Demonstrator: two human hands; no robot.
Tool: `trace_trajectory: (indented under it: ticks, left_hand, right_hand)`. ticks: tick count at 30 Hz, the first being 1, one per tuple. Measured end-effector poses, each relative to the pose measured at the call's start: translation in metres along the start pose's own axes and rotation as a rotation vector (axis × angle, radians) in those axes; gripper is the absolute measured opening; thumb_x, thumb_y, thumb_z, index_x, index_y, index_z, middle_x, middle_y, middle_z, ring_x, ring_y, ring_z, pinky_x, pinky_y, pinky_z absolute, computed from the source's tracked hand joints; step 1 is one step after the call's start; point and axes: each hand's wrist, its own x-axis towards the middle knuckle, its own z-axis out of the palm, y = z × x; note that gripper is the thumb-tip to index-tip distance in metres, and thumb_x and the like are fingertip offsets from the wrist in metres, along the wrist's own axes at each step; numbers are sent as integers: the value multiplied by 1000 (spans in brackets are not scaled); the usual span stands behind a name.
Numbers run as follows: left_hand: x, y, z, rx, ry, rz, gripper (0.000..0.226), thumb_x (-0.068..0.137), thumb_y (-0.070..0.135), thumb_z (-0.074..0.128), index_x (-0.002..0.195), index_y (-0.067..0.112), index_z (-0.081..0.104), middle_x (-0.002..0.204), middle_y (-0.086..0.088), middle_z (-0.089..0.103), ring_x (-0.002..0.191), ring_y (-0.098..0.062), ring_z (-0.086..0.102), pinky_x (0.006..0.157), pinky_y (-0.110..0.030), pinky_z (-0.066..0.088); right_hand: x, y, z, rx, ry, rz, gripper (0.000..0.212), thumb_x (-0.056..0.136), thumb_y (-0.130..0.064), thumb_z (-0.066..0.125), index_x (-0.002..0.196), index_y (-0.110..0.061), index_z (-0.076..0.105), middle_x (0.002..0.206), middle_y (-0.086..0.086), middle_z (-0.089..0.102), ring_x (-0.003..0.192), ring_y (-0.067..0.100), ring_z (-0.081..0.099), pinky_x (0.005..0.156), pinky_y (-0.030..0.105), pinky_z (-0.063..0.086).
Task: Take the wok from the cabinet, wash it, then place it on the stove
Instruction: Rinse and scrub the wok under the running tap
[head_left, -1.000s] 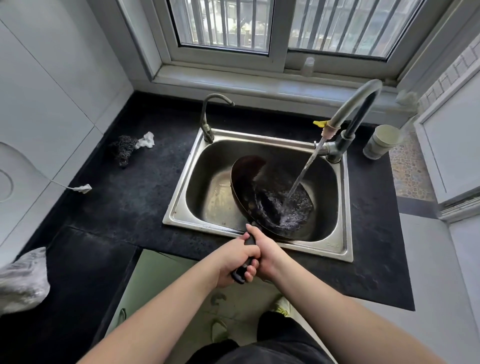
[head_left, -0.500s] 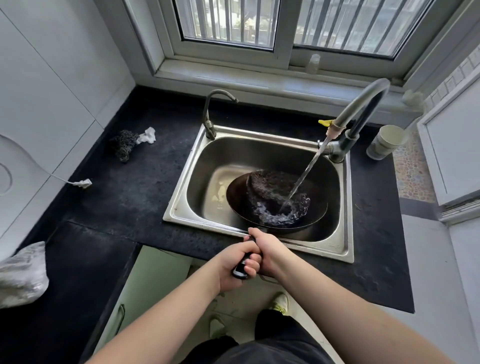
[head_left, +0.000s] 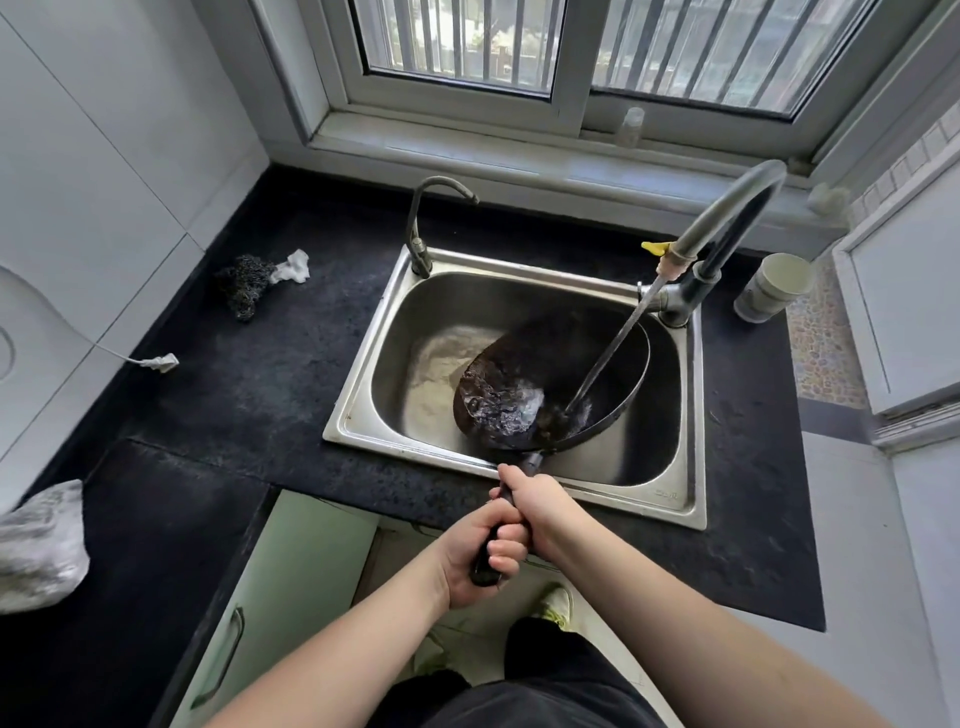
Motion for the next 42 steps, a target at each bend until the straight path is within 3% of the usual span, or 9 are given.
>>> trace_trajectory:
  ticks: [5, 7, 12, 16, 20, 27, 35, 42]
  left_hand:
    - [-1, -7, -7, 154, 36, 29, 45, 94, 8, 37, 50, 15, 44, 42, 5, 35, 27, -3, 32, 27, -14, 26]
    - [-3, -8, -7, 193, 47, 45, 37, 97, 6, 33, 63, 16, 41, 44, 4, 35, 28, -3, 32, 27, -14, 26]
    - [-13, -10, -9, 281, 30, 100, 26, 99, 0, 31, 87, 22, 38, 48, 3, 36, 30, -3, 32, 29, -13, 28]
    - [-20, -8, -8, 392, 7, 160, 25, 98, -3, 32, 90, 19, 39, 48, 2, 37, 31, -5, 34, 33, -13, 30]
    - [-24, -4, -4, 455, -1, 233, 21, 94, -4, 37, 98, 17, 40, 50, -1, 38, 33, -8, 36, 36, -14, 32]
    - [-18, 4, -5, 556, 74, 313, 23, 92, -9, 35, 102, 10, 38, 52, -6, 39, 34, -12, 37, 37, -17, 33]
    - [4, 14, -7, 618, 123, 375, 13, 70, 0, 45, 79, 6, 37, 47, -6, 40, 33, -14, 37, 38, -20, 35]
    - [32, 26, -21, 696, 124, 408, 22, 69, 0, 48, 88, 5, 39, 47, -8, 41, 34, -15, 38, 39, -22, 36]
  right_hand:
    - [-2, 11, -2, 44, -81, -28, 40, 93, -34, 57, 62, -10, 64, 60, 4, 67, 50, 15, 61, 51, 22, 47]
    - [-4, 13, -2, 56, -95, -41, 39, 94, -34, 57, 64, -10, 64, 57, 2, 67, 49, 13, 62, 49, 20, 47]
    - [-6, 17, 1, 76, -152, -101, 35, 94, -33, 57, 68, -11, 63, 62, 3, 67, 53, 12, 62, 55, 22, 49]
    - [-9, 17, 1, 139, -229, -108, 33, 94, -32, 58, 68, -11, 60, 62, 4, 65, 56, 14, 60, 61, 26, 49]
    - [-10, 10, 2, 211, -292, -104, 35, 94, -31, 58, 65, -11, 59, 62, 5, 65, 54, 13, 61, 57, 22, 51]
    - [-7, -4, 8, 228, -349, -109, 35, 93, -27, 60, 62, -11, 56, 64, 8, 62, 52, 14, 58, 56, 23, 49]
    - [11, -16, 9, 145, -320, -111, 29, 90, -18, 62, 65, -10, 52, 65, 7, 61, 46, 13, 55, 49, 21, 46]
    - [43, -19, 7, 14, -290, -213, 31, 91, -15, 61, 60, -13, 56, 62, 5, 63, 50, 12, 56, 54, 23, 48]
